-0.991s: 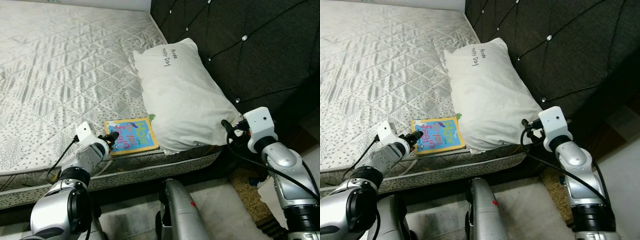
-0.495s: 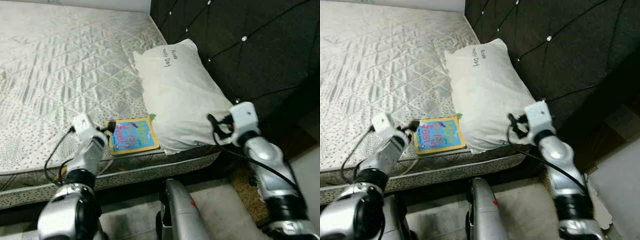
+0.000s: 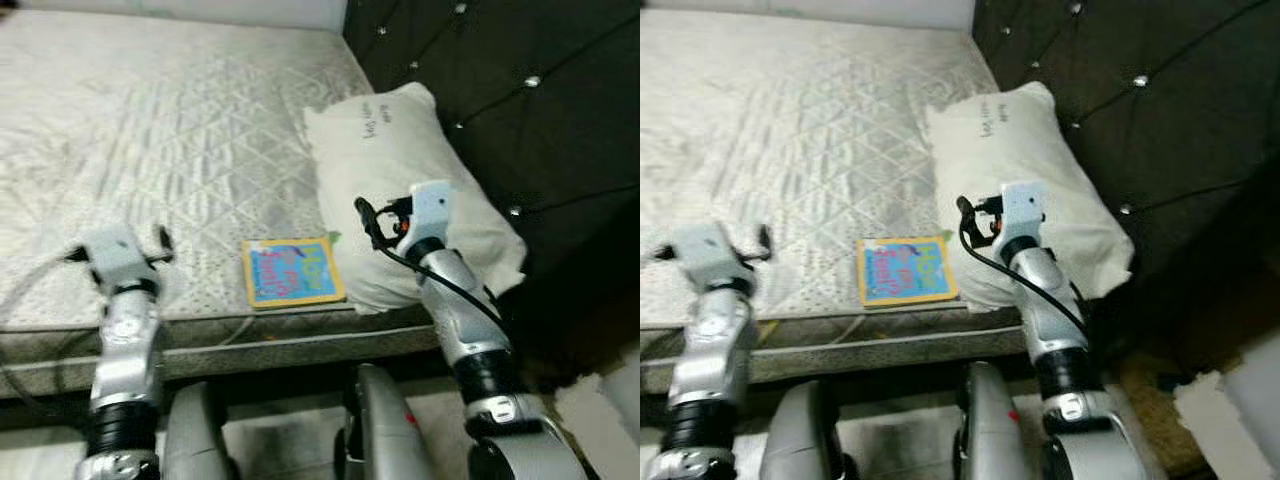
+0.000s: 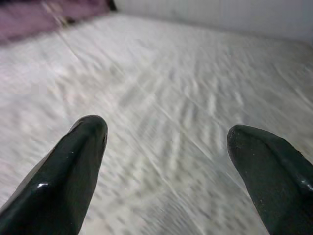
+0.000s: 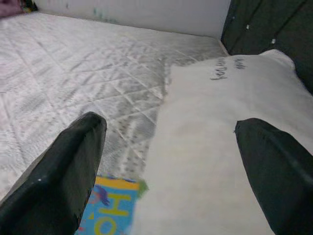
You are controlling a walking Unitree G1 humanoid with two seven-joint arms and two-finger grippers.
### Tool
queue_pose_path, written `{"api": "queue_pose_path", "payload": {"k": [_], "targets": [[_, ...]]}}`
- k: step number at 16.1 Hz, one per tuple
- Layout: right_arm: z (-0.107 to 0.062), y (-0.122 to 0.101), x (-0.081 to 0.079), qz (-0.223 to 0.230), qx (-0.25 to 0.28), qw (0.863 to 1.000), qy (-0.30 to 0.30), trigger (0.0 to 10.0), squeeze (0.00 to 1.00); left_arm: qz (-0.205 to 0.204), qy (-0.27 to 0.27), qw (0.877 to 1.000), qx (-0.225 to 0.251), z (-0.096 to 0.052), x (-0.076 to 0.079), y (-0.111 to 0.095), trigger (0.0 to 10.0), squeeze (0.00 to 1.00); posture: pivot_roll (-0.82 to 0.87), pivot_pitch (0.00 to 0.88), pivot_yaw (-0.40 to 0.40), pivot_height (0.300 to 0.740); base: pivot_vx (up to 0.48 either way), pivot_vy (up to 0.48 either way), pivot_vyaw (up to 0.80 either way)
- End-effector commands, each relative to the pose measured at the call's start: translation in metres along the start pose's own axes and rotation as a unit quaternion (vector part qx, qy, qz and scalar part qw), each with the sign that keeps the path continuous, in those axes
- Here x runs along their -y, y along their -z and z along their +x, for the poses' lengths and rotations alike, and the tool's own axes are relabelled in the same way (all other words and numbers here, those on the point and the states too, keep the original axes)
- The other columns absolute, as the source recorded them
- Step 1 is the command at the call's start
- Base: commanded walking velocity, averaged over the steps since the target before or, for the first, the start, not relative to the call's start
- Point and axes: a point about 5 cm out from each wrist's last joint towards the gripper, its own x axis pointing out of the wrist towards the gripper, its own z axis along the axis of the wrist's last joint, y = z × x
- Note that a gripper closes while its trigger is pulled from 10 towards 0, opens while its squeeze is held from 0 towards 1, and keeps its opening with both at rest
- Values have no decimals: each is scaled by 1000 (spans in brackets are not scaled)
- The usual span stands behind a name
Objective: Clean up the room
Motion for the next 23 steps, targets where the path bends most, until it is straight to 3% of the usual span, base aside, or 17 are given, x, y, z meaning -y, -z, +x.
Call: {"api": "queue_pose_path", "payload": {"k": [1, 2, 4, 5, 6, 7, 10, 17, 23], "targets": [[5, -4, 4, 3, 11, 1000, 21, 10000, 0, 21, 5, 1000, 6, -5, 7, -3, 10000, 1000, -53, 0, -63, 583, 0, 0, 0], [7, -4, 4, -2, 12, 1000, 29, 10000, 0, 30, 5, 999, 12, -4, 8, -5, 10000, 1000, -44, 0, -62, 583, 0, 0, 0], [13, -5, 3, 30, 13, 999, 23, 10000, 0, 61, 5, 997, 37, 0, 18, -18, 10000, 0, -13, 0, -72, 583, 0, 0, 0], [15, -6, 2, 42, 21, 999, 23, 10000, 0, 64, 8, 997, 47, 0, 18, -22, 10000, 0, -10, 0, -73, 583, 0, 0, 0], [16, -10, 1, 51, 32, 998, 21, 10000, 0, 22, 31, 998, 42, -1, 20, -20, 10000, 0, -13, 0, -68, 583, 0, 0, 0], [16, -12, 0, 50, 40, 998, 16, 10000, 0, 12, 37, 998, 40, -3, 20, -19, 10000, 0, -15, 0, -68, 583, 0, 0, 0], [13, -17, -3, 62, 65, 996, -14, 10000, 0, 3, 51, 998, 36, -8, 24, -19, 10000, 0, -31, 0, -59, 583, 0, 0, 0], [13, -14, -12, 70, 59, 995, -35, 10000, 0, -15, 70, 997, 27, -15, 28, -15, 10000, 0, -5, 0, -97, 658, 0, 0, 0], [15, -17, -15, 71, 61, 995, -35, 10000, 0, -30, 104, 994, 16, -17, 32, -13, 10000, 0, -29, 0, -75, 718, 0, 0, 0]]}}
